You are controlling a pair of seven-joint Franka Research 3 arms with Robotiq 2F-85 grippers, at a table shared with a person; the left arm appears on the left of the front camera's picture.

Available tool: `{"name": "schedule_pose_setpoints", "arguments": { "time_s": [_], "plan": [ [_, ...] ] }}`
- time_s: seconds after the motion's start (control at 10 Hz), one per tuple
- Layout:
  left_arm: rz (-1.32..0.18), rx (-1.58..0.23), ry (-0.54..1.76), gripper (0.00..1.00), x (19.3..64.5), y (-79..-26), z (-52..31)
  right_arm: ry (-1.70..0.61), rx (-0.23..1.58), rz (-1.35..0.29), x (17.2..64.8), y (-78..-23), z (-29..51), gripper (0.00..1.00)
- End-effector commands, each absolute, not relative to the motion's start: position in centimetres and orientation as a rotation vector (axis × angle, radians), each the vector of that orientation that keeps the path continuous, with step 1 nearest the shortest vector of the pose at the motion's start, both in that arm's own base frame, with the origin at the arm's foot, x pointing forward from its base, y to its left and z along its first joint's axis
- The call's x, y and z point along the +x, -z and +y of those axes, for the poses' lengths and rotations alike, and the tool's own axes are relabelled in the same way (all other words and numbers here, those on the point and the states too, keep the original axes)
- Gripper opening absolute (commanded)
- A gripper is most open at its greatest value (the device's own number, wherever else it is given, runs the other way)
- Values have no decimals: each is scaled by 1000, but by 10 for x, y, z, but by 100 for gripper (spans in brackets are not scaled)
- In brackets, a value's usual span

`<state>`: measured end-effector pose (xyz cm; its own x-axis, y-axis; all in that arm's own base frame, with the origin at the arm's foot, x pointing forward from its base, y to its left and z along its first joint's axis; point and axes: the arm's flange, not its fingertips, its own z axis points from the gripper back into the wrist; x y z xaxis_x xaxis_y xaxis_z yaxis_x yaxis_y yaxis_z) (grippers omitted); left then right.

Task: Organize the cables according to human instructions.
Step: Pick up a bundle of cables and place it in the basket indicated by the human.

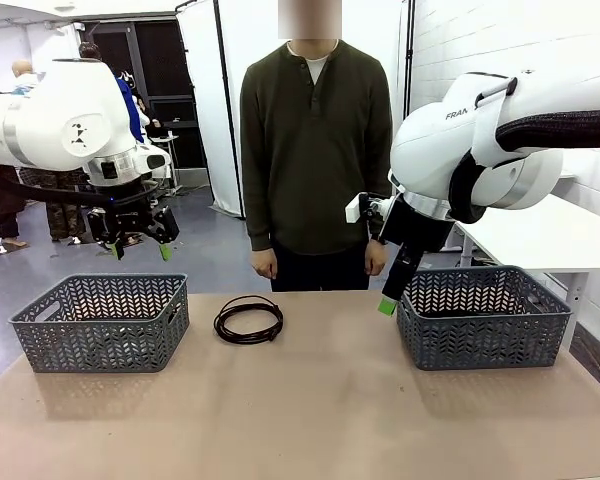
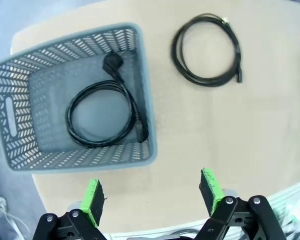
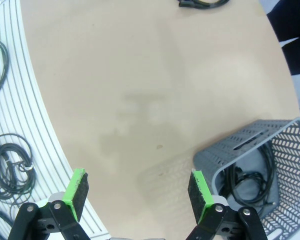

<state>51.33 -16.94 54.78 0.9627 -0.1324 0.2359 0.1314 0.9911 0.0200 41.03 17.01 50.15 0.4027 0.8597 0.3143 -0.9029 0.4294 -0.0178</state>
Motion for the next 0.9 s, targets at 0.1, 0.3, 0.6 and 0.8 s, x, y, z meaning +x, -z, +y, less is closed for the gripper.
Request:
{"name": "schedule_pose_setpoints", "arguments": {
  "time_s": [0.1,0.3,0.6,0.8],
  "plan": [
    [-297,-20,416,100,469,-530,-175,-1118,162,-296,411,-501,170,100],
    [-318,-36,548,100,450,-523,-178,-1118,162,-296,411,-501,170,100],
    [-312,-144,648,100,431,-517,-174,-1118,162,-296,411,-501,170,100],
    [-293,-139,658,100,427,-517,-172,-1118,162,-296,411,-501,170,100]
  ]
}}
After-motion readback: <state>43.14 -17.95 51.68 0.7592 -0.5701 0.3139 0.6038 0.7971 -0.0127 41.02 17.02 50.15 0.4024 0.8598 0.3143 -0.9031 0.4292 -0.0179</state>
